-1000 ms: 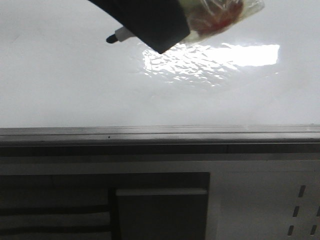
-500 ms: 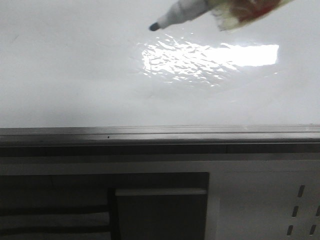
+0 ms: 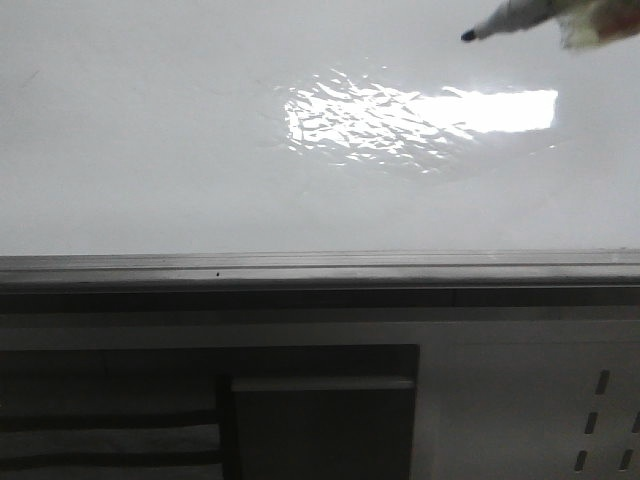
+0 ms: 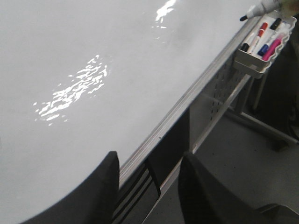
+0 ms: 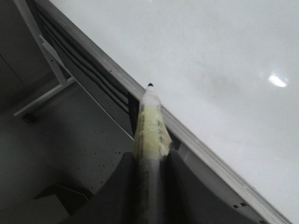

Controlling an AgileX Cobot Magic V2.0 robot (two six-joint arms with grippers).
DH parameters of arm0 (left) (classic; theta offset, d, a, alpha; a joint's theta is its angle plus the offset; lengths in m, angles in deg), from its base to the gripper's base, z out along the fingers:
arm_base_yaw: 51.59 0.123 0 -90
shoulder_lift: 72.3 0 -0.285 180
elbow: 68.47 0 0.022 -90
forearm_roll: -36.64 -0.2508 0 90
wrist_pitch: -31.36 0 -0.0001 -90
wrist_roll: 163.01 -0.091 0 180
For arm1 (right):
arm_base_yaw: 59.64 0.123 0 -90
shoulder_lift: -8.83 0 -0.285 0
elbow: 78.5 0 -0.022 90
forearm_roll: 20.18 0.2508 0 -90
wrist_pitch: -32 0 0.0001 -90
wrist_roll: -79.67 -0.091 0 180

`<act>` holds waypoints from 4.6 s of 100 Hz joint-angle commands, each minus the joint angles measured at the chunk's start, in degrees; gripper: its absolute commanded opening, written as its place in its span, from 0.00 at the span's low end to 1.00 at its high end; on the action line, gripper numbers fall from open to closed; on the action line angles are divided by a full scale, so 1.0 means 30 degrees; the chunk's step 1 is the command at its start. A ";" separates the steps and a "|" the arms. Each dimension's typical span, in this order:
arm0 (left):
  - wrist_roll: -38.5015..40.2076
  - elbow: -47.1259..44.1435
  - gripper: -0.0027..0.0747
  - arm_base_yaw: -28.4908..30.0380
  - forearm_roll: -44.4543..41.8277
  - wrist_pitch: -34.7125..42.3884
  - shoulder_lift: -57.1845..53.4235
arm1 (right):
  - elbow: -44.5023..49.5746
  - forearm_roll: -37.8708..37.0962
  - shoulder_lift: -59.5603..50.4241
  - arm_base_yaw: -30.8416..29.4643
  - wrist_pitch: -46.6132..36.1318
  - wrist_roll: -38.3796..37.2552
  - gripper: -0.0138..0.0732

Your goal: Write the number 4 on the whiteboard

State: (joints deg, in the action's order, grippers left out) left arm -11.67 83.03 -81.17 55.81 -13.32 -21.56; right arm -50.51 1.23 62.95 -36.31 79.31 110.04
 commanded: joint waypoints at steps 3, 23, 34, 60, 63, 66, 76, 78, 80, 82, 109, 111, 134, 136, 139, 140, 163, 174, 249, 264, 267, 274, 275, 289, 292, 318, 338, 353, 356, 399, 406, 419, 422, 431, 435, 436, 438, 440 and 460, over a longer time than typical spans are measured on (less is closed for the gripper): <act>0.0438 -0.1156 0.40 0.0339 0.1005 0.2888 -0.0854 | 0.0458 0.1292 -0.0060 -0.0127 -0.3372 -0.0177 0.20; 0.0438 -0.2164 0.40 0.0339 0.1129 0.3396 -0.0945 | 0.0498 0.1584 -0.0027 -0.0056 -0.4620 -0.0177 0.20; 0.0438 -0.2161 0.40 0.0339 0.1294 0.3563 -0.0945 | 0.0104 0.2249 0.0395 -0.0056 -0.4276 -0.0177 0.20; 0.0438 -0.2170 0.40 0.0339 0.1577 0.4125 -0.0945 | -0.3824 0.2431 0.4362 -0.0017 -0.0114 -0.0940 0.20; 0.0438 -0.2170 0.40 0.0339 0.1577 0.4125 -0.0945 | -0.3862 0.2431 0.4606 0.0103 -0.0151 -0.0940 0.20; 0.0438 -0.2170 0.40 0.0339 0.1577 0.4125 -0.0945 | -0.3722 0.2396 0.4730 0.0326 -0.0354 -0.0940 0.20; 0.0438 -0.2170 0.40 0.0339 0.1577 0.4183 -0.0945 | -0.2676 0.2211 0.4725 0.1330 -0.3077 -0.1077 0.20; 0.0438 -0.2170 0.40 0.0339 0.1577 0.4230 -0.0945 | -0.2584 0.2167 0.4775 0.1422 -0.3604 -0.1211 0.20; 0.0438 -0.2170 0.40 0.0339 0.1577 0.4330 -0.0945 | -0.2589 0.2167 0.4886 0.1415 -0.4014 -0.1327 0.20; 0.0438 -0.2170 0.40 0.0339 0.1577 0.4426 -0.0945 | -0.2589 0.2167 0.4979 0.1415 -0.4240 -0.1373 0.20; 0.0438 -0.2170 0.40 0.0339 0.1577 0.5093 -0.0945 | -0.2589 0.1845 0.7073 0.1415 -0.6246 -0.1373 0.20; 0.0438 -0.2170 0.40 0.0339 0.1577 0.5093 -0.0945 | -0.2589 0.1845 0.7196 0.1415 -0.6395 -0.1373 0.20; 0.0438 -0.2170 0.40 0.0339 0.1577 0.5227 -0.0945 | -0.2589 0.1848 0.8808 0.1540 -0.6325 -0.1373 0.20; 0.0438 -0.2170 0.40 0.0339 0.1577 0.5227 -0.0945 | -0.2589 0.1848 0.8963 0.1571 -0.6230 -0.1373 0.20; 0.0438 -0.2170 0.40 0.0339 0.1577 0.5261 -0.0945 | -0.2589 0.1848 0.9134 0.1571 -0.6136 -0.1373 0.20; 0.0438 -0.2170 0.40 0.0339 0.1577 0.5321 -0.0945 | -0.2589 0.1848 0.9137 0.1571 -0.6100 -0.1373 0.20; 0.0438 -0.2170 0.40 0.0339 0.1318 0.5617 -0.0945 | -0.2589 0.1355 0.8345 0.0097 -0.4459 -0.1418 0.20; 0.0438 -0.2170 0.40 0.0339 0.1305 0.5617 -0.0945 | -0.2589 0.1358 0.7480 -0.1098 -0.3574 -0.1449 0.20; 0.0438 -0.2170 0.40 0.0339 0.1305 0.5982 -0.0945 | -0.2657 0.0521 0.9087 0.0887 -0.4186 -0.1367 0.20; 0.0438 -0.2170 0.40 0.0339 0.1305 0.5972 -0.0945 | -0.2826 0.0521 0.8729 0.1562 -0.2850 -0.1285 0.20; 0.0438 -0.2170 0.40 0.0339 0.1305 0.5972 -0.0945 | -0.2920 0.0521 0.8451 0.1593 -0.2850 -0.1285 0.20; 0.0438 -0.2170 0.40 0.0339 0.1305 0.6020 -0.0945 | -0.3318 0.0471 0.7811 0.1602 -0.2806 -0.1271 0.20; 0.0438 -0.2170 0.40 0.0339 0.1305 0.6020 -0.0945 | -0.3394 0.0435 0.7737 0.1602 -0.2806 -0.1235 0.20; 0.0205 -0.2170 0.40 0.0288 0.1305 0.5974 -0.0869 | -0.3920 0.0386 0.6253 0.1634 -0.2622 -0.0327 0.20; 0.0101 -0.2124 0.40 0.0248 0.1305 0.5857 -0.0763 | -0.3920 0.0386 0.5926 0.1634 -0.2593 0.0147 0.20; -0.4789 0.0291 0.40 -0.1784 0.2258 0.1784 0.2286 | -0.3920 0.0386 0.3665 0.1634 0.1550 0.7570 0.20; -0.7233 0.2457 0.40 -0.4867 0.2928 0.2103 0.5850 | -0.3920 0.0386 0.3486 0.1634 0.2749 1.0198 0.20; -0.7939 0.4069 0.40 -0.6299 0.2894 0.2503 0.8578 | -0.3920 0.0386 0.3530 0.1634 0.2826 1.0541 0.20; -0.8130 0.4457 0.40 -0.6410 0.2894 0.2503 0.9006 | -0.3920 0.0386 0.3530 0.1634 0.2826 1.0541 0.20; -0.9425 0.7572 0.40 -0.7211 0.3103 0.2273 1.2576 | -0.3920 0.0386 0.3530 0.1634 0.2826 1.0541 0.20; -0.9425 0.7848 0.40 -0.7413 0.3103 0.1924 1.2849 | -0.3920 0.0386 0.3530 0.1634 0.2787 1.0541 0.20; -0.9454 0.7894 0.40 -0.7678 0.3064 0.1941 1.3114 | -0.3920 0.0386 0.3530 0.1634 0.2787 1.0541 0.20; -0.9454 0.7894 0.40 -0.7678 0.3064 0.1941 1.3165 | -0.3920 0.0386 0.3530 0.1634 0.2787 1.0541 0.20; -0.9454 0.7894 0.40 -0.7678 0.3064 0.1994 1.3165 | -0.3920 0.0386 0.3530 0.1634 0.2787 1.0541 0.20; -0.9454 0.7894 0.40 -0.7678 0.3064 0.1989 1.3165 | -0.3920 0.0386 0.3530 0.1634 0.2787 1.0541 0.20; -0.9454 0.7894 0.40 -0.7678 0.3064 0.1989 1.3165 | -0.3920 0.0386 0.3530 0.1634 0.2787 1.0541 0.20; -0.9454 0.7894 0.39 -0.7678 0.3064 0.1989 1.3165 | -0.3920 0.0437 0.3530 0.1634 0.2821 1.0541 0.20; -0.9454 0.7894 0.38 -0.7678 0.3064 0.1989 1.3165 | -0.3920 0.0482 0.3530 0.1634 0.2821 1.0541 0.20; -0.9454 0.7894 0.18 -0.7678 0.3064 0.2158 1.3165 | -0.3920 0.0579 0.3530 0.1634 0.2856 1.0541 0.20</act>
State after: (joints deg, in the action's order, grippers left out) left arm -40.03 104.93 -103.87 63.02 -9.57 19.70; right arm -60.32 0.95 74.41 -31.61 89.66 140.97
